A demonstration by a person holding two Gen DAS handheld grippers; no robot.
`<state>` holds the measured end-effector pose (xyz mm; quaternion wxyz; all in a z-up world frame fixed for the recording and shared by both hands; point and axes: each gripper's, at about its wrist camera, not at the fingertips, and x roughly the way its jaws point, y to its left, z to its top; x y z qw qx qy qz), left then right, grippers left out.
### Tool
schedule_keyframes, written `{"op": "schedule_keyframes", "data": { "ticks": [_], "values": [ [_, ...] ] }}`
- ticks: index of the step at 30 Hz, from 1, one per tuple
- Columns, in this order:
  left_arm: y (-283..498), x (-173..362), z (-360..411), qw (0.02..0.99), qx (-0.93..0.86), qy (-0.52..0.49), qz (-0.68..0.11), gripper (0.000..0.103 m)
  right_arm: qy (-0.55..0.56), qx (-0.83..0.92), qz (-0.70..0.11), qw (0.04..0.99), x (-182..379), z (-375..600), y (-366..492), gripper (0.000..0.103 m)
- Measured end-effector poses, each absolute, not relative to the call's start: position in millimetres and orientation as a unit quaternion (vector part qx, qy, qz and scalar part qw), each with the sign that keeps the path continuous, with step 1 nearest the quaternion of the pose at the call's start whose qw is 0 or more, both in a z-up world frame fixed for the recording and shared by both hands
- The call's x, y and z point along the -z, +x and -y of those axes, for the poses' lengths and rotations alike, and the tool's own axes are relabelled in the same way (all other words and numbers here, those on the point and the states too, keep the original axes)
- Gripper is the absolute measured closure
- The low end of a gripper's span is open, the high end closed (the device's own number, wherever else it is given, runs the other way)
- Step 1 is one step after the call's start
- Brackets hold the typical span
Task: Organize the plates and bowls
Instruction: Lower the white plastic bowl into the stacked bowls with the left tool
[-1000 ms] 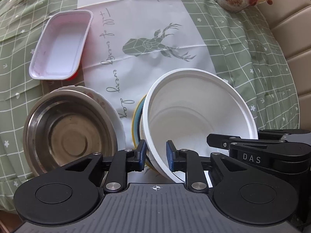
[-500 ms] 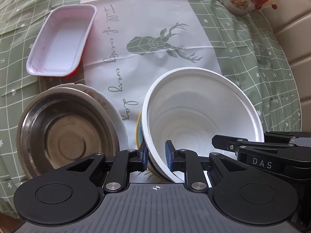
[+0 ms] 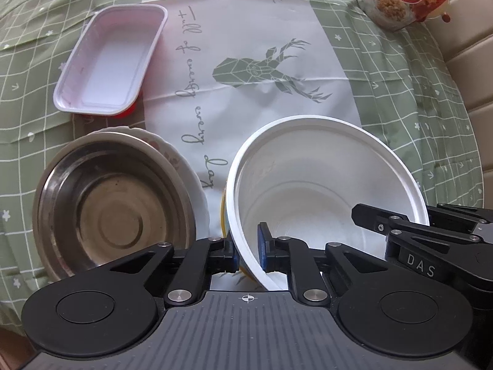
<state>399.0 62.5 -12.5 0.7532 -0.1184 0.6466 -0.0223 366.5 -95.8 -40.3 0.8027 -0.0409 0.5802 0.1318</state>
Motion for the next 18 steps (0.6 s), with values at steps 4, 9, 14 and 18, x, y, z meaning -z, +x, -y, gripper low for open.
{"op": "schedule_keyframes", "data": {
  "ticks": [4,9,14,18],
  "values": [
    [399.7,9.2,-60.5,0.760,0.018,-0.108,-0.641,0.089,-0.035,-0.135,-0.577,0.805,41.0,98.4,365.8,0.090],
    [399.5,12.1,-62.5,0.756,0.022,-0.126,-0.642,0.088,-0.029,-0.145,-0.572,0.807,40.2,98.2,362.3,0.076],
    [396.4,10.7,-63.4,0.757,0.025,-0.136,-0.638,0.082,-0.042,-0.147,-0.568,0.809,39.5,93.0,358.5,0.074],
    [394.3,6.5,-67.3,0.760,0.027,-0.150,-0.632,0.081,-0.039,-0.148,-0.567,0.810,37.7,93.9,357.0,0.074]
  ]
}}
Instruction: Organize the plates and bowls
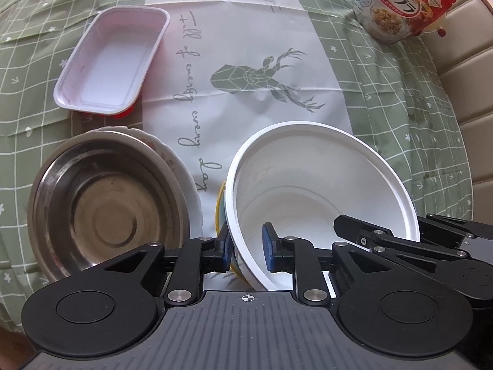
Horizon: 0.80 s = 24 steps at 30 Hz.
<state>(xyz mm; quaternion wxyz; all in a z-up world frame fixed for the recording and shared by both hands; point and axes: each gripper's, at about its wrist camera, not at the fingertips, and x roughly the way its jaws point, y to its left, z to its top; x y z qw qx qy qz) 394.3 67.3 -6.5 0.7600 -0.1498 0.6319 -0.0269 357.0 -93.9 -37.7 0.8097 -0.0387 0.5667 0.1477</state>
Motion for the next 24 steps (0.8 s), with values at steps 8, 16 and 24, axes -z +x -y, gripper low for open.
{"op": "schedule_keyframes", "data": {
  "ticks": [8,16,24],
  "values": [
    [390,-4,-74,0.762,0.037,-0.175,-0.623,0.080,-0.047,-0.145,-0.566,0.810,33,97,352,0.062],
    [390,-15,-83,0.771,0.026,-0.174,-0.612,0.080,-0.045,-0.111,-0.569,0.814,25,114,359,0.063],
    [390,7,-83,0.760,0.005,-0.155,-0.631,0.079,-0.049,-0.084,-0.578,0.810,44,113,375,0.063]
  ]
}}
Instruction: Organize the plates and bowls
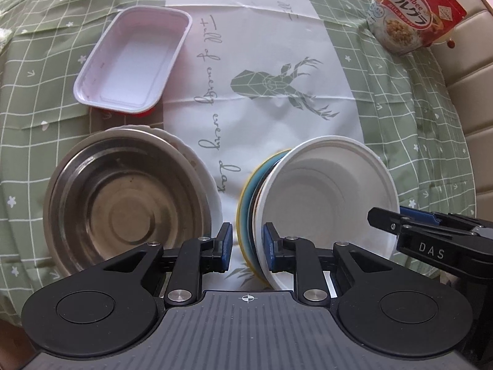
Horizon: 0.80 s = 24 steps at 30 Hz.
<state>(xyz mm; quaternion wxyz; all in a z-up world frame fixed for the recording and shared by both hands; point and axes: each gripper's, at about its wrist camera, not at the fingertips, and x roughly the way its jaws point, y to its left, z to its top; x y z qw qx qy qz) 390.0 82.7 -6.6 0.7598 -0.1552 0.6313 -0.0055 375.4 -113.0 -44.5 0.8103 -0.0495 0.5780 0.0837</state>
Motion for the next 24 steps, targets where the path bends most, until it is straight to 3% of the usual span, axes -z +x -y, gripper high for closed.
{"op": "schedule_keyframes", "data": {
  "ticks": [8,13,24],
  "values": [
    [396,15,-69,0.757,0.020,-0.148,-0.636,0.076,-0.028,-0.062,-0.601,0.796,69,128,389,0.060],
    [400,16,-66,0.758,0.029,-0.148,-0.635,0.072,0.002,-0.068,-0.602,0.796,81,142,391,0.048],
    [385,24,-98,0.753,0.035,-0.208,-0.624,0.069,0.015,-0.106,-0.611,0.784,93,135,389,0.049]
  ]
}}
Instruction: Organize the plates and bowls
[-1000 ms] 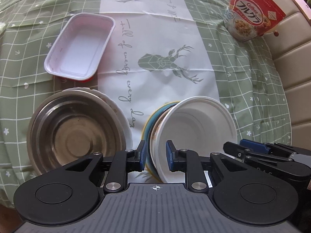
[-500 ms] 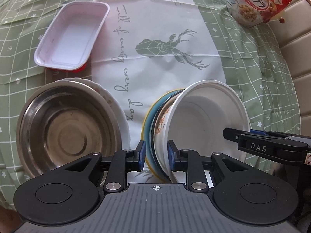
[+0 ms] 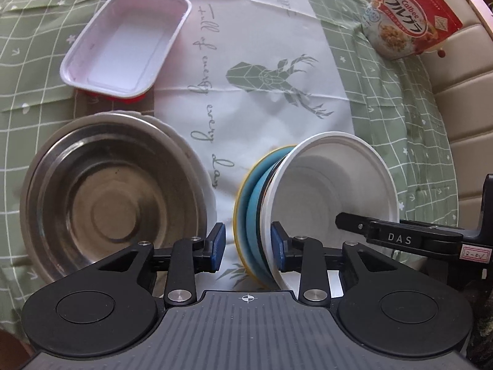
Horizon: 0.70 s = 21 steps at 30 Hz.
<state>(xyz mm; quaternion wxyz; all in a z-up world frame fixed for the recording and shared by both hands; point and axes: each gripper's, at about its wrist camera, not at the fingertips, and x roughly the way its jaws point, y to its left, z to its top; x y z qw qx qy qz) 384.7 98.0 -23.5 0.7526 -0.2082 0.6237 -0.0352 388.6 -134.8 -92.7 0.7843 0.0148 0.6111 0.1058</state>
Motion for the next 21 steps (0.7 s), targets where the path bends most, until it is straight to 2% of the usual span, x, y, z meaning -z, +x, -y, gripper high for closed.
{"op": "schedule_keyframes", "data": {
  "ticks": [6,10,14,21],
  "values": [
    [381,36,-96,0.743,0.038,-0.244,-0.622,0.069,0.031,-0.133,-0.623,0.770,101,133,389,0.049],
    [385,43,-97,0.746,0.013,-0.234,-0.623,0.064,0.027,-0.135,-0.628,0.766,108,131,388,0.048],
    [391,42,-95,0.749,0.022,-0.228,-0.622,0.066,0.029,-0.136,-0.628,0.766,110,130,391,0.048],
    [361,17,-130,0.749,0.026,-0.275,-0.602,0.059,-0.007,-0.132,-0.555,0.822,54,127,379,0.048]
  ]
}}
